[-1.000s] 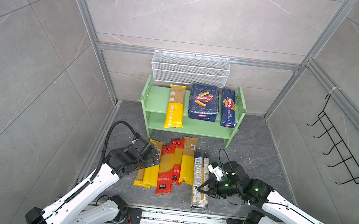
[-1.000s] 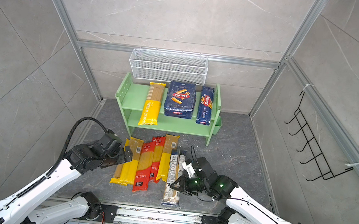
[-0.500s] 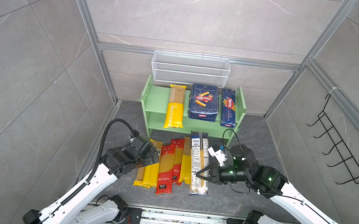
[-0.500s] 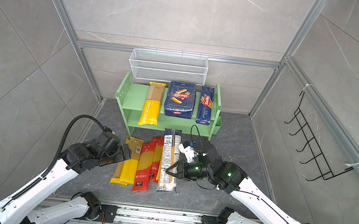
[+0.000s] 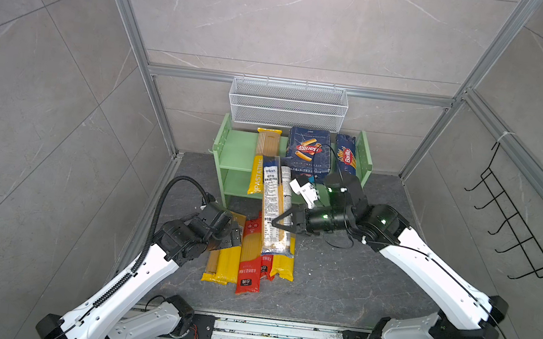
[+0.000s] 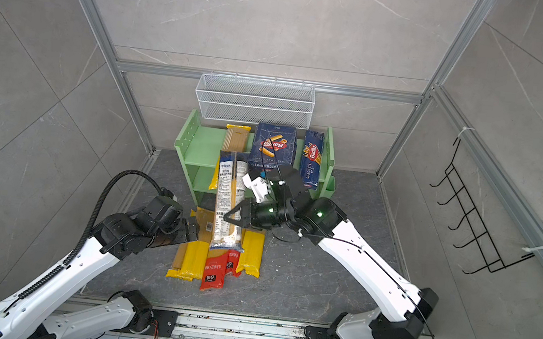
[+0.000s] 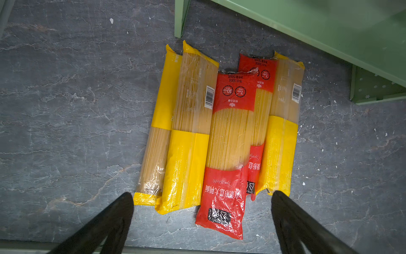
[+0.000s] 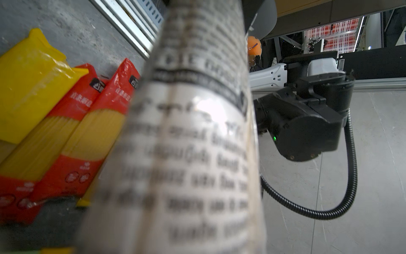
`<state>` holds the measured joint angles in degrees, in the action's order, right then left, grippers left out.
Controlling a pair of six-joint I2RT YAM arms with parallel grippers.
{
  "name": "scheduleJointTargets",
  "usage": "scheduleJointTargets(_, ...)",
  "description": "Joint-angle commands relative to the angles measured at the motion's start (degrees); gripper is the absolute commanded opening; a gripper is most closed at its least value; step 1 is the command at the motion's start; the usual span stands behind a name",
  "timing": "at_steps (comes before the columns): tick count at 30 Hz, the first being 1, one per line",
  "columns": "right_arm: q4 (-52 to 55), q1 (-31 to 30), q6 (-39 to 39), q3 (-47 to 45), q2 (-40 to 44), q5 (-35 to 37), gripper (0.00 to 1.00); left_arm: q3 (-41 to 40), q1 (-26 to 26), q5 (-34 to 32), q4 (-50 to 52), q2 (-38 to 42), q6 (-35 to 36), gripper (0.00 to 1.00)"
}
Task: Arrange pasta packages on shelves
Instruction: Pick up the pasta bag from the bottom-center of the table, then place the pasta bag on the shelf.
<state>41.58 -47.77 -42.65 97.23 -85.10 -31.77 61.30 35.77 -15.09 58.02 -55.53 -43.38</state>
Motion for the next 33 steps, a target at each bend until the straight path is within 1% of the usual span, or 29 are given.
scheduleJointTargets(1,-2.57,-0.29,5.85,12.76,-6.77,-1.08,0.0,1.62,-0.68,-0.52,-0.66,0.73,3.35,1.0)
scheduleJointTargets(3,0.14,-0.2,7.3,21.36,-12.76,-0.57,0.0,0.92,-1.01,0.18,-1.39,1.25,3.73,1.0)
scheduleJointTargets(6,8.56,-0.13,10.2,41.89,-24.51,0.51,0.0,-0.07,-1.65,1.11,-2.16,1.78,4.26,1.0)
scheduleJointTargets(7,11.79,-0.13,10.63,50.14,-29.36,1.0,0.0,-0.27,-1.97,1.33,-2.29,2.04,4.36,1.0)
scheduleJointTargets(8,14.24,0.15,10.63,59.72,-34.72,0.78,0.0,-0.57,-2.26,1.68,-2.46,2.27,4.42,1.0)
scheduleJointTargets(9,15.6,0.55,9.75,66.88,-39.15,0.31,0.0,-0.79,-2.44,2.09,-2.67,2.5,4.59,1.0)
scheduleJointTargets(10,15.92,1.37,8.12,73.82,-44.08,-0.98,0.0,-1.22,-2.63,2.62,-2.82,2.85,4.41,1.0)
scheduleJointTargets(11,14.59,2.41,6.06,77.9,-47.57,-2.72,0.0,-1.61,-2.83,3.01,-3.04,3.28,4.33,1.0)
scheduleJointTargets(12,12.54,3.36,4.31,78.79,-49.99,-3.75,0.0,-2.1,-2.89,3.26,-3.1,3.65,4.19,1.0)
scheduleJointTargets(13,9.93,4.04,3.65,77.24,-50.99,-4.24,0.0,-2.61,-2.9,3.39,-3.21,4.2,3.88,1.0)
scheduleJointTargets(16,2.24,4.54,3.95,67.83,-49.48,-3.76,0.0,-3.55,-3.0,3.53,-3.01,5.59,3.78,1.0)
scheduleJointTargets(17,0.79,4.55,4.01,66.11,-49.04,-3.66,0.0,-3.66,-3.07,3.34,-2.73,5.97,3.88,1.0)
scheduleJointTargets(22,1.26,4.77,5.43,70.53,-50.9,-2.41,0.0,-3.84,-3.14,2.52,-1.4,7.71,4.26,1.0)
scheduleJointTargets(27,-1.07,5.99,4.55,68.31,-51.15,-1.97,0.0,-4.24,-3.17,3.55,-3.04,7.24,3.79,1.0)
scheduleJointTargets(33,-2.23,7.23,2.96,70.3,-54.27,-1.55,0.0,-4.86,-3.21,4.54,-5.16,6.13,3.3,1.0)
